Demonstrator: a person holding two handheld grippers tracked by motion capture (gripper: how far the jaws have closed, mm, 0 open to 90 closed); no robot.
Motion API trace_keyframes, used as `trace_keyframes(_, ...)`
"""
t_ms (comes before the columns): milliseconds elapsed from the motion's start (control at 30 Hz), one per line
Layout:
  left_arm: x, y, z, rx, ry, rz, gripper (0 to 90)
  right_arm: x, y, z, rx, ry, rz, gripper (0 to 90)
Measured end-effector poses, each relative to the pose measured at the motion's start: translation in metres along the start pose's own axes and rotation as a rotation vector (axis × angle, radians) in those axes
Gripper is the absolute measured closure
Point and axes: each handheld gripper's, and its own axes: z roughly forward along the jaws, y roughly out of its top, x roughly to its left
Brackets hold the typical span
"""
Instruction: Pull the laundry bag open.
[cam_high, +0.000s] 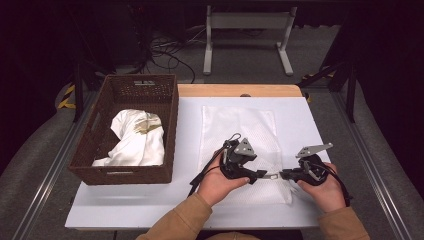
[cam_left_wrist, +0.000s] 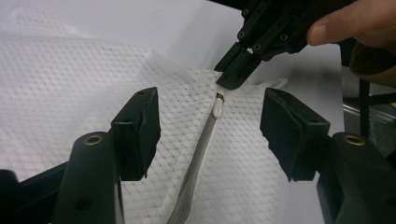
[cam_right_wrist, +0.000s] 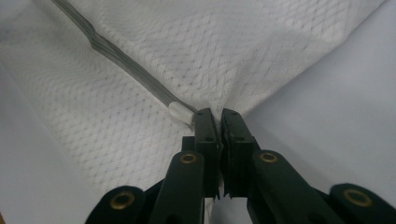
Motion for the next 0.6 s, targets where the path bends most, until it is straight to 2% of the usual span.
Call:
trace_keyframes(133, 0.0003, 0.0017, 0.0011, -0.031, -0.005, -0.018, 40.1, -0.0052, -0.0014, -0.0046, -0.061, 0.024, 0.024, 86.6)
trace_keyframes(233, 0.0009, 0.0026, 0.0021, -0.038, -0.005, -0.021, 40.3, -0.0066, -0.0012, -0.0061, -0.085, 0.02, 0.021, 86.6)
trace_keyframes(367, 0.0016, 0.0044, 0.0002, -0.106, 0.002, -0.031, 42.5, -0.0068, -0.0001, -0.0092, -0.132, 0.01, 0.012, 86.5)
trace_keyframes(500, 0.0019, 0.0059, 0.0039, -0.12, 0.012, -0.035, 43.9, -0.0059, 0.0004, -0.0105, -0.146, -0.001, 0.016, 86.5)
trace_keyframes(600, 0.0008, 0.0055, 0.0087, -0.13, -0.016, -0.038, 48.1, -0.0062, 0.0009, -0.0108, -0.15, -0.004, 0.015, 86.4)
